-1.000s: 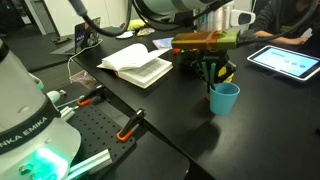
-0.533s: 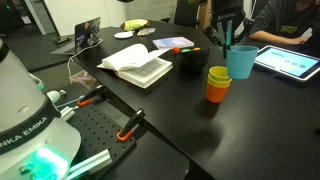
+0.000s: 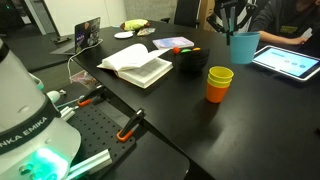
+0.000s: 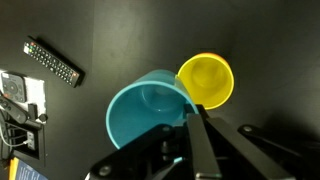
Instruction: Stack up the cups on the table
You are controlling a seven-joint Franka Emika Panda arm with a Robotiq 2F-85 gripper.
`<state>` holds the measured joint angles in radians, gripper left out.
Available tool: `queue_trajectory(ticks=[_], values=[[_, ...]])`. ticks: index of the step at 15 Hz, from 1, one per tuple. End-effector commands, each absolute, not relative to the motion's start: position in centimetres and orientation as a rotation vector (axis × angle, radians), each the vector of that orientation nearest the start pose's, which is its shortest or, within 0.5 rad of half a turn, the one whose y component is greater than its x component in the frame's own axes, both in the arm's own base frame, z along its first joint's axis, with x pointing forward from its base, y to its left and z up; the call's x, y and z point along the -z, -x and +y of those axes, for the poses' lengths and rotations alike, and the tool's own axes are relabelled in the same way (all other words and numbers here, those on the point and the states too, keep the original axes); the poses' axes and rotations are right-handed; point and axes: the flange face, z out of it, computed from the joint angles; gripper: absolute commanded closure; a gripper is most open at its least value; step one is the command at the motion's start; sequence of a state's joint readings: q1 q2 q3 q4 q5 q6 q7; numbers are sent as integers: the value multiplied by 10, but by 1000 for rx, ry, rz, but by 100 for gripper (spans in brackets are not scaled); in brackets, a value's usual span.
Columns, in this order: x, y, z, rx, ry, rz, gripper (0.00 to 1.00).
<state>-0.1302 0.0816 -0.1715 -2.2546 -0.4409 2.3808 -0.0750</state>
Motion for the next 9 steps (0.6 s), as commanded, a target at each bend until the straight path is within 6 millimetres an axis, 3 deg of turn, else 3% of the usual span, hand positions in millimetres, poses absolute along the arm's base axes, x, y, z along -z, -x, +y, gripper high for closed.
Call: queue_trajectory(ticks=[1, 9], values=[[-339, -519, -156, -8, 3447, -84, 97], [-330, -513, -144, 43, 3392, 30, 97]])
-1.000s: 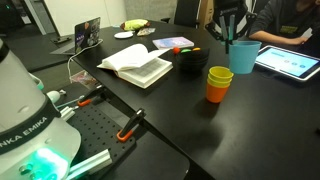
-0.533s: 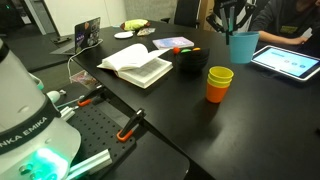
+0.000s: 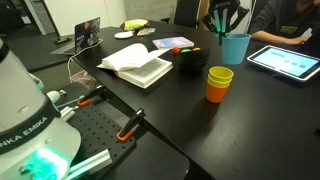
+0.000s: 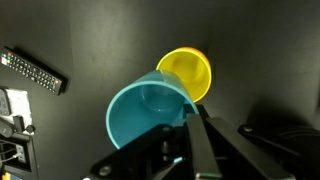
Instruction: Stack up the cups on the table
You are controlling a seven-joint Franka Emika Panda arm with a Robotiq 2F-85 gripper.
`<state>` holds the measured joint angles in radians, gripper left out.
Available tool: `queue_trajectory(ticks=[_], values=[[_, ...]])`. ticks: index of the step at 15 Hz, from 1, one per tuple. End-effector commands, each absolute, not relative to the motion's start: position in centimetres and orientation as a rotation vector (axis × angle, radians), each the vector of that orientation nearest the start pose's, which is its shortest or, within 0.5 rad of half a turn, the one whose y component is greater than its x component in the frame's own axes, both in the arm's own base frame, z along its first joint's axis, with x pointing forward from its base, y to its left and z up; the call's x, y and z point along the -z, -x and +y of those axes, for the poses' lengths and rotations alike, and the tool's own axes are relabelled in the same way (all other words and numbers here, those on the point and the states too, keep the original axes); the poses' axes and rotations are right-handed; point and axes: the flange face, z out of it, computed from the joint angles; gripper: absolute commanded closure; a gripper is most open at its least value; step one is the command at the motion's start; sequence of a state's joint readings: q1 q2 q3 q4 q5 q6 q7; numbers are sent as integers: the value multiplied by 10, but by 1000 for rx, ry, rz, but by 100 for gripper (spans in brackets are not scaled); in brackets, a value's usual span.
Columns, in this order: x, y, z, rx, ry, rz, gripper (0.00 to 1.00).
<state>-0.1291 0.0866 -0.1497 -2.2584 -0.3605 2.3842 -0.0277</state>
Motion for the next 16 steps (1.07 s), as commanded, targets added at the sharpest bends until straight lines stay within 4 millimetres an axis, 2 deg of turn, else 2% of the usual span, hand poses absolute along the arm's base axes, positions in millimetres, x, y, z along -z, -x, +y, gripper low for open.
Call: queue_trajectory(ticks=[1, 15, 16], values=[[-329, -513, -142, 46, 3391, 36, 97], [-292, -494, -137, 105, 3360, 92, 96], [-291, -494, -137, 111, 3362, 93, 70]])
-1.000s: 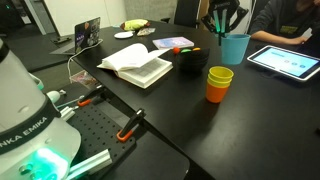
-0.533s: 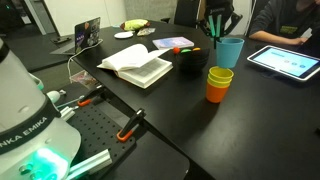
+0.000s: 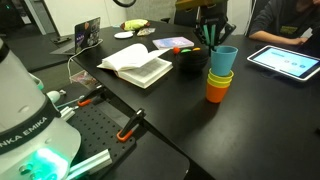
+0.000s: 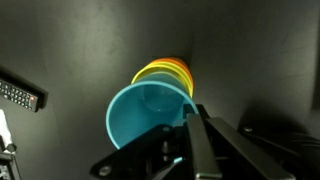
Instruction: Stack up the cups on the table
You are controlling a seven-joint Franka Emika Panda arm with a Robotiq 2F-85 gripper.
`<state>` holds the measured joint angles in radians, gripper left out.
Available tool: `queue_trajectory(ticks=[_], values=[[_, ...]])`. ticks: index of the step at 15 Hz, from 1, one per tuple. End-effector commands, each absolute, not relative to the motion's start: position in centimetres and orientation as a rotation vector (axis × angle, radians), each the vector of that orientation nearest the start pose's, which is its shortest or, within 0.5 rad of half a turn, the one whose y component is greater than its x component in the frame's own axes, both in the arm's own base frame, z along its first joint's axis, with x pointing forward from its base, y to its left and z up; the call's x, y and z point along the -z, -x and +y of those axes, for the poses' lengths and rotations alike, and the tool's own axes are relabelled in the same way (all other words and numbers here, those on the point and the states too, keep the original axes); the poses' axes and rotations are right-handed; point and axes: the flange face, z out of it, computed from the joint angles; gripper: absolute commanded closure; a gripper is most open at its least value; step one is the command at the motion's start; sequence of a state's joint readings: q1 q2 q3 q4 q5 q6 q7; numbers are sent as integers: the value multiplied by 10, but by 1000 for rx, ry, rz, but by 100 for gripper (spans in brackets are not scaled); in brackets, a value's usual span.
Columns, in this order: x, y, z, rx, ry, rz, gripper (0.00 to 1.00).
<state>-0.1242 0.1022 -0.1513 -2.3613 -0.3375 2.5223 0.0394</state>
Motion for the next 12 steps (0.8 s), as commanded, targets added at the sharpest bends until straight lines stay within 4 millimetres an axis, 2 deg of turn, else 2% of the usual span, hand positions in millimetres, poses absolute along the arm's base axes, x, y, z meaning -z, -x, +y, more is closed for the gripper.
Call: queue_trajectory(ticks=[1, 5, 10, 12], values=[[-291, -494, -136, 124, 3359, 92, 69], [-295, -495, -138, 145, 3370, 121, 40], [-314, -496, -134, 89, 3374, 155, 3], [-322, -494, -132, 88, 3379, 166, 0]])
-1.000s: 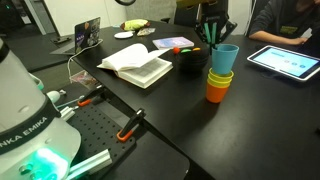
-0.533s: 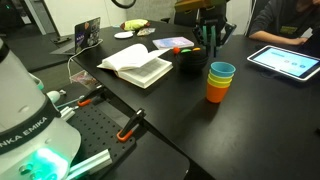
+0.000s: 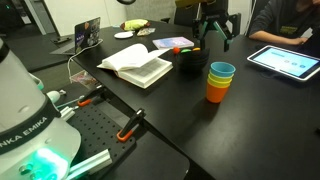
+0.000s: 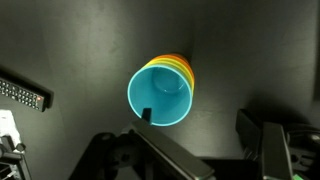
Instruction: Stack up the cups on the table
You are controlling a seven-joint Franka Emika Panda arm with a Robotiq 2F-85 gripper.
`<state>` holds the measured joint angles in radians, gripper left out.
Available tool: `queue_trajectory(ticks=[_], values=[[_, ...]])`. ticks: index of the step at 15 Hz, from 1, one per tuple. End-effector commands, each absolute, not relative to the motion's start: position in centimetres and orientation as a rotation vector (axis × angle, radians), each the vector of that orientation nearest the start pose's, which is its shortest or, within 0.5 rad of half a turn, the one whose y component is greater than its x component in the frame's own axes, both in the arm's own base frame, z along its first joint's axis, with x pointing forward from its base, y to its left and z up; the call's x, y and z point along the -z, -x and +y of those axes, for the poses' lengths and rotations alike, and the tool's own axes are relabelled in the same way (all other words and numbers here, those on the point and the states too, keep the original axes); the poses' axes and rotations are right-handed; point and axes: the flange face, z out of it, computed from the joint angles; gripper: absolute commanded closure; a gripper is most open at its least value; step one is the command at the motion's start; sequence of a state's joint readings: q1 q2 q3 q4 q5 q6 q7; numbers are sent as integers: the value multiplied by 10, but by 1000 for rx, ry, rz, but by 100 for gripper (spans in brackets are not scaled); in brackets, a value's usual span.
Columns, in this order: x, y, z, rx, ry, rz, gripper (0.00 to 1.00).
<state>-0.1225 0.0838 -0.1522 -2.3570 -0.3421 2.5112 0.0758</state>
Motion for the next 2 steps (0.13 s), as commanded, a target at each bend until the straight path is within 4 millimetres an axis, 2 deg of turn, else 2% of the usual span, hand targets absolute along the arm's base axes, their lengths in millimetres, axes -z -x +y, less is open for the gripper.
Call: queue_trajectory(ticks=[1, 2], values=[[-326, -493, -132, 77, 3381, 180, 0], [-329, -491, -131, 63, 3380, 193, 0]])
